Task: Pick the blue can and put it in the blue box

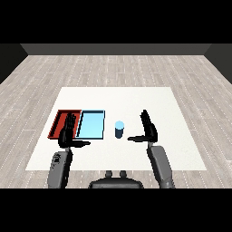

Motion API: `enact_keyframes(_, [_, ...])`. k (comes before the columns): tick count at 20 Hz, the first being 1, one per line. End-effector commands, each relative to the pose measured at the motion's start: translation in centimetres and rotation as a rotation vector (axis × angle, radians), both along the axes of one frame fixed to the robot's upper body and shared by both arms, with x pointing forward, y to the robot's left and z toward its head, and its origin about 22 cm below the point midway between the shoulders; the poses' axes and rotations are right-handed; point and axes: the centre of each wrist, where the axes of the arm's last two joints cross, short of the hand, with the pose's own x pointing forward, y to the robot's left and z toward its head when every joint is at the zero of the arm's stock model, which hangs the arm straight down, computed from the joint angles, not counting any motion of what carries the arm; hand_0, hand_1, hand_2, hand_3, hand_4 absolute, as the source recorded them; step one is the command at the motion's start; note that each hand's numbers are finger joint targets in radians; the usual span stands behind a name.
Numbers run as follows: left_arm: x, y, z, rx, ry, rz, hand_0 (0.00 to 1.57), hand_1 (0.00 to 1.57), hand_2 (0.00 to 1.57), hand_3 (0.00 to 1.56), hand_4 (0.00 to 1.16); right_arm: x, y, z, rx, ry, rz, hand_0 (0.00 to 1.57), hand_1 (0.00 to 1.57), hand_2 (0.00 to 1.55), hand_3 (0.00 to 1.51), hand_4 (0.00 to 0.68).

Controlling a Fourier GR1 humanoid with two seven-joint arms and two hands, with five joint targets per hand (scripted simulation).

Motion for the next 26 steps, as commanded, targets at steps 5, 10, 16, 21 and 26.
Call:
enact_keyframes(5, [-0.3, -0.5, -0.7, -0.013, -0.041, -0.021, 0.00, 0.00, 0.00, 0.00, 0.00, 1.3, 0.3, 0.7, 0.044, -0.014, 0.014, 0.00, 0.00, 0.00, 0.00, 0.000])
enact_keyframes(10, [-1.3, -0.7, -0.4, -0.006, -0.048, 0.004, 0.00, 0.00, 0.00, 0.00, 0.00, 1.2, 1.4, -0.7, 0.048, -0.015, 0.042, 0.00, 0.00, 0.00, 0.00, 0.000])
enact_keyframes(16, [-0.3, -1.1, -0.3, -0.036, -0.066, -0.006, 0.00, 0.00, 0.00, 0.00, 0.00, 1.7, 3.3, -2.6, 0.067, 0.031, 0.030, 0.00, 0.00, 0.00, 0.00, 0.000])
enact_keyframes(21, [-1.2, 1.0, -0.5, -0.036, -0.056, -0.018, 0.00, 0.00, 0.00, 0.00, 0.00, 3.0, 5.8, 0.2, 0.123, 0.037, 0.016, 0.00, 0.00, 0.00, 0.00, 0.000])
enact_keyframes(26, [-1.5, 0.8, 1.3, -0.041, -0.071, 0.024, 0.00, 0.00, 0.00, 0.00, 0.00, 3.6, 5.2, -2.6, 0.167, 0.085, 0.027, 0.00, 0.00, 0.00, 0.00, 0.000])
